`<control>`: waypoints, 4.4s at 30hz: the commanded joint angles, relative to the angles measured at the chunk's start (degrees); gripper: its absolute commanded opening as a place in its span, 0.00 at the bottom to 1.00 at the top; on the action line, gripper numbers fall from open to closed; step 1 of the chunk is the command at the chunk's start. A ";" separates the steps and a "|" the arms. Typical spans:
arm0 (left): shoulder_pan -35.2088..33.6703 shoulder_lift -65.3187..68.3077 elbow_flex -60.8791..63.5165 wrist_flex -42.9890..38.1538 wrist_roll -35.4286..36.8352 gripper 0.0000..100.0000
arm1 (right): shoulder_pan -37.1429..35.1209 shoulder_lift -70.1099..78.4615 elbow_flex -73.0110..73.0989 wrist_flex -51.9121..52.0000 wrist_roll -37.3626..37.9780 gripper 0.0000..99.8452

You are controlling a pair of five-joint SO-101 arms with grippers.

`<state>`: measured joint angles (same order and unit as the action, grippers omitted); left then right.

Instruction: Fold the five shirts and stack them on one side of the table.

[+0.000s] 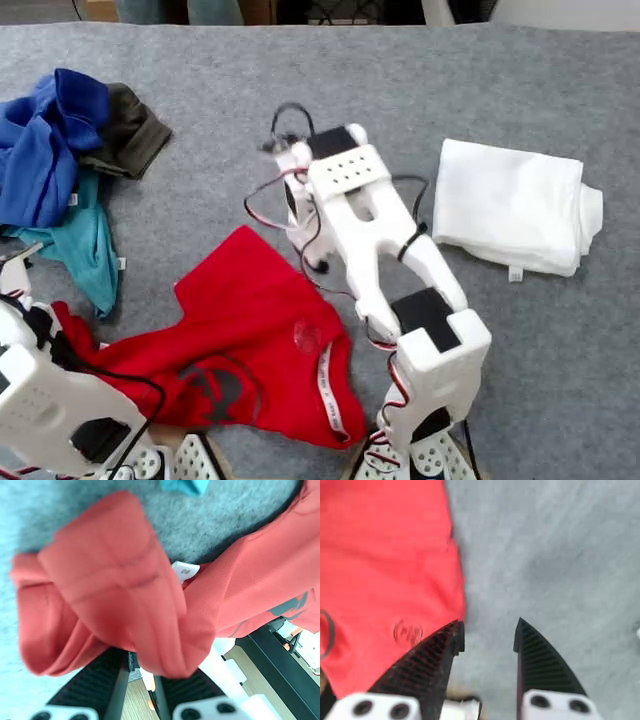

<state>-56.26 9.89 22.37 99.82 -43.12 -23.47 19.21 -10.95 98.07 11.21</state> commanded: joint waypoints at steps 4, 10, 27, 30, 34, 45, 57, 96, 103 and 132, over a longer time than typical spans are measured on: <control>-0.92 -3.34 0.22 0.97 -0.62 0.03 | -7.38 11.74 -18.59 -0.53 -0.09 0.18; -0.84 -3.25 0.22 0.97 -0.62 0.03 | -11.78 26.68 -36.62 -0.62 -0.09 0.18; -0.40 -2.81 0.22 0.97 -0.79 0.03 | -13.36 52.88 -64.57 3.16 -0.18 0.10; -0.31 -2.81 0.22 0.97 -0.97 0.03 | -13.27 52.88 -64.57 3.16 -0.18 0.02; 1.27 -3.16 0.04 0.97 -0.79 0.03 | -13.19 52.62 -64.92 3.25 -0.35 0.01; 15.16 -3.25 -6.20 0.97 9.14 0.03 | 0.53 34.59 -60.09 3.25 -4.66 0.01; 29.93 -2.73 -19.74 0.88 27.96 0.20 | 24.18 13.14 -35.74 1.93 2.90 0.01; 5.14 -3.25 -4.44 0.97 8.97 0.03 | -5.36 34.77 -30.29 3.08 -2.46 0.03; 12.70 -3.34 -4.62 0.97 9.14 0.03 | 1.76 26.24 -22.02 3.16 -4.57 0.03; 20.62 -2.73 -0.40 0.97 15.56 0.03 | 15.47 9.10 3.65 1.32 2.29 0.11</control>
<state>-34.55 9.10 19.03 99.82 -26.07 -7.38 31.52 -6.81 97.63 11.74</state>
